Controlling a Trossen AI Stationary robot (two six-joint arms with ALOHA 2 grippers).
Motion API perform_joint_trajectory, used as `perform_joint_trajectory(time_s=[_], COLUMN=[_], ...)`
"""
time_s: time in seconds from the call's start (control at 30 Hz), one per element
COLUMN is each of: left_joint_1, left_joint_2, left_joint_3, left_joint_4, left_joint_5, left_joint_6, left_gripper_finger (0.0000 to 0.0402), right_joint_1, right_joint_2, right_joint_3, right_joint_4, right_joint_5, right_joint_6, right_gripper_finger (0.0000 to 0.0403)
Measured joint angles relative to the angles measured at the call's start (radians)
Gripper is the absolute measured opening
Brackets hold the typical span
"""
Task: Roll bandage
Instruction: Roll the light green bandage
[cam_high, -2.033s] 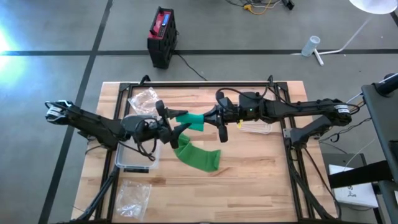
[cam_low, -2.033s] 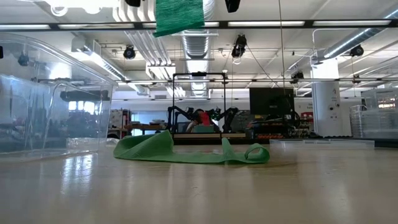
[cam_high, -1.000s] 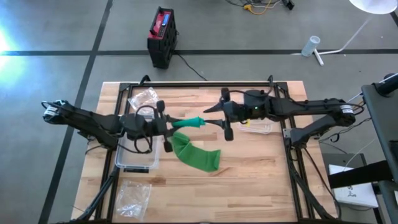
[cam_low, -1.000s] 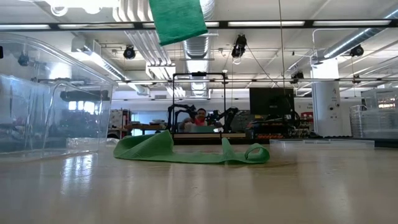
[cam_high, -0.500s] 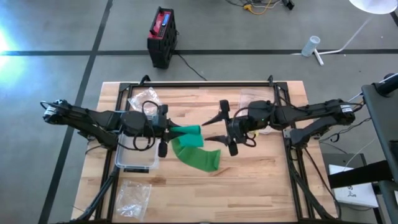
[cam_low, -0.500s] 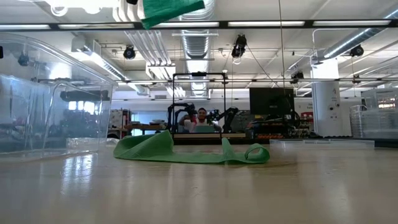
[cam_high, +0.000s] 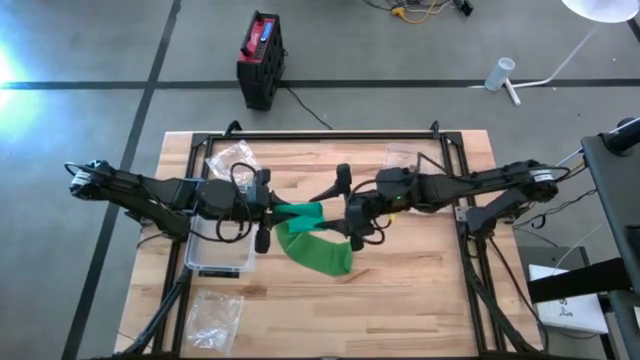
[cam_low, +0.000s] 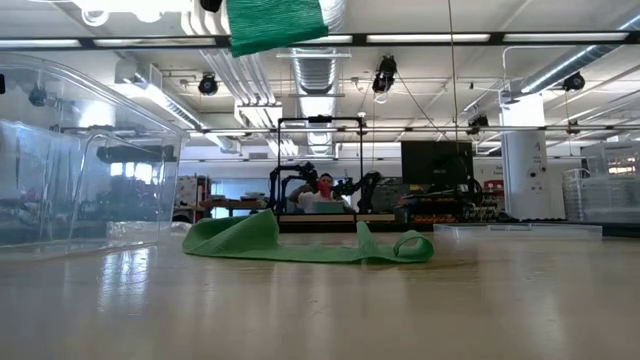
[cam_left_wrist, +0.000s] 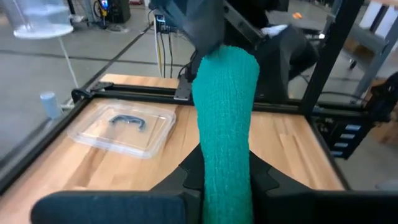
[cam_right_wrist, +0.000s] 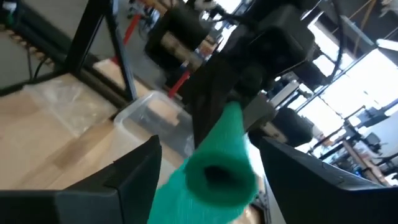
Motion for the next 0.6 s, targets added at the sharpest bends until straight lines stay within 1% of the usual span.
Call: perform_joint_trajectory(time_s=[0.27, 0.43, 0.6], left_joint_1=[0.000, 0.000, 0.000], left_joint_2=[-0.001, -0.004, -0.004], left_joint_3=[0.004, 0.005, 0.005], left_joint_4=[-0.013, -0.012, -0.012], left_joint_5=[0.019, 0.019, 0.019], left_joint_6=[-0.085, -0.085, -0.071], left_gripper_finger=[0.0033, 0.0038, 0.0039], right_joint_1=[0.000, 0.000, 0.000], right_joint_2=[0.031, 0.031, 0.031], right_joint_3=[0.001, 0.001, 0.001], right_joint_4=[0.016, 0.024, 0.028], right_joint_5=[0.004, 0.016, 0.017], right_joint_6=[-0.043, -0.026, 0.002], right_gripper_finger=[0.0234, 0.0213, 0.0178])
